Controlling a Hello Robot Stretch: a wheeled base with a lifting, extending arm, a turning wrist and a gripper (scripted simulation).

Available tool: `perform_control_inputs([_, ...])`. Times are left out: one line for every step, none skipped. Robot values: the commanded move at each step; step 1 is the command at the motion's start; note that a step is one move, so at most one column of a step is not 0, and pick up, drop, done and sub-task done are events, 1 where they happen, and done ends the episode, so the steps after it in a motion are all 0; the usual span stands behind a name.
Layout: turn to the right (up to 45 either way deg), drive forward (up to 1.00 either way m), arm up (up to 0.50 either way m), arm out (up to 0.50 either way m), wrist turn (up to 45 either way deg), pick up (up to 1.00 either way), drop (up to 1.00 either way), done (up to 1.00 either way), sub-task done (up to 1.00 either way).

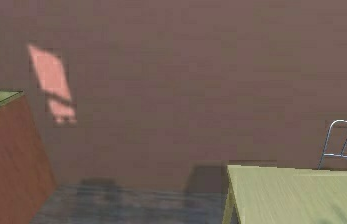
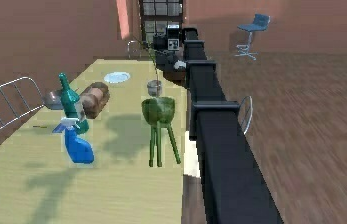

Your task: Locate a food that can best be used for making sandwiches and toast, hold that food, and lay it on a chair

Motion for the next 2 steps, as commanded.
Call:
perform_control_inputs([0.0, 0.00, 0.00, 0.00, 0.0, 0.00, 1.00, 0.00, 0.00])
perform_control_inputs([0.0, 0.00, 0.00, -0.10, 0.0, 0.00, 0.00, 0.00, 0.00])
